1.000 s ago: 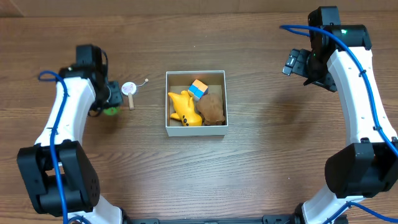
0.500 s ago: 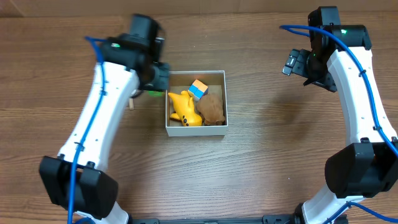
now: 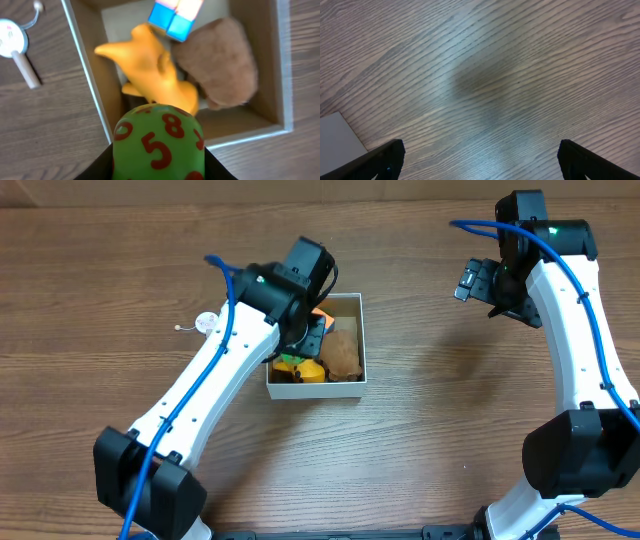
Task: Pack container
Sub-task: 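Lift the green ball and carry it right into the box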
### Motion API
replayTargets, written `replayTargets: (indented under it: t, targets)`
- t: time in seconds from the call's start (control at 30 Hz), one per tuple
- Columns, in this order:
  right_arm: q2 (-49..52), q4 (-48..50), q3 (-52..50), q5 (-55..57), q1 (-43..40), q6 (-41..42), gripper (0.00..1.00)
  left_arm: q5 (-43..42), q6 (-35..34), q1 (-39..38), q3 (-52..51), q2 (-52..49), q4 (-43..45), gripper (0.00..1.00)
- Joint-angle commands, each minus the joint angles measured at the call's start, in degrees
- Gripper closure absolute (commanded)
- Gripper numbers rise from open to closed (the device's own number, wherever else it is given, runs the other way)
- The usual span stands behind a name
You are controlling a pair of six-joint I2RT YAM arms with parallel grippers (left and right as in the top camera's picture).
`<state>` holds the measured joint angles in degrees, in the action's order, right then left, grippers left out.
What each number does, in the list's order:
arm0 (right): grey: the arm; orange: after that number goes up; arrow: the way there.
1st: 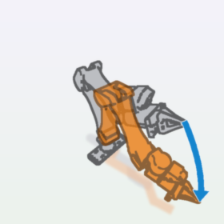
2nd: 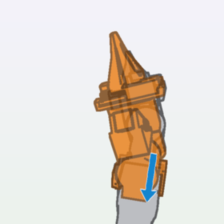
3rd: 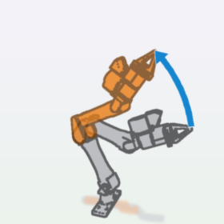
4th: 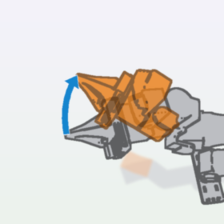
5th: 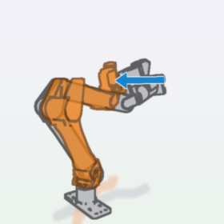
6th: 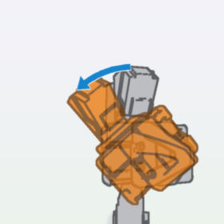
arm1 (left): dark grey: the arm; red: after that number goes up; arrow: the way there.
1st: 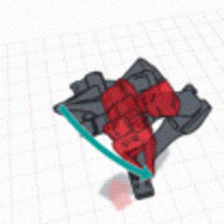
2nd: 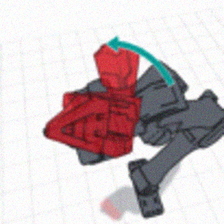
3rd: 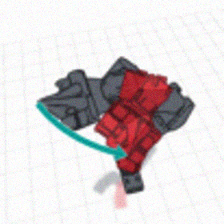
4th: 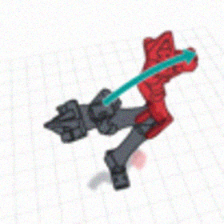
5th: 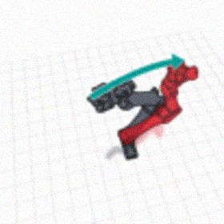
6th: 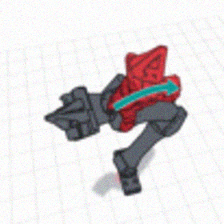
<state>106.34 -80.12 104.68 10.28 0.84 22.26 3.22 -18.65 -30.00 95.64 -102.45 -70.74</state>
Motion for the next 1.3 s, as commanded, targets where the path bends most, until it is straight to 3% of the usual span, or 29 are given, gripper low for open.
replayTargets:
  t: [0.0,0.1,0.3,0.5,0.63,0.73,0.77,0.87,0.9,1.27]
  targets:
    - [-1.6,0.3,1.1,0.0,0.1,0.1,0.00,1.7,-2.2,0.1,-5.9,-0.6,2.7,0.64]
    - [-1.6,0.3,1.1,0.0,0.1,0.1,0.00,1.7,-2.2,0.1,-7.5,-0.6,3.8,0.58]
    - [-1.6,0.3,1.1,0.0,0.1,0.1,0.00,1.6,-2.1,0.1,-7.5,-0.6,3.9,0.25]
    - [-1.6,0.3,1.1,0.0,0.1,0.1,0.00,1.7,-2.1,0.1,-7.3,-0.6,3.7,0.17]
    - [-1.6,0.3,1.1,0.0,0.1,0.1,0.00,1.7,-2.1,0.1,-5.7,-0.5,2.8,0.17]
    - [-1.6,0.3,1.1,0.0,0.1,0.1,0.00,1.6,-2.1,0.1,-4.1,0.2,2.2,0.22]
    - [-1.6,0.3,1.1,0.0,0.1,0.1,0.00,1.6,-2.1,0.1,-3.8,0.5,2.2,0.32]
    - [-1.6,0.3,1.1,0.0,0.1,0.1,0.00,1.6,-2.1,0.1,-3.6,0.7,3.3,0.86]
    - [-1.6,0.3,1.1,0.0,0.1,0.1,0.00,1.6,-2.1,0.0,-3.7,0.7,3.6,0.96]
    - [-1.6,0.3,1.1,0.0,0.1,0.1,0.00,6.5,-3.2,0.0,-4.3,0.5,10.6,0.95]
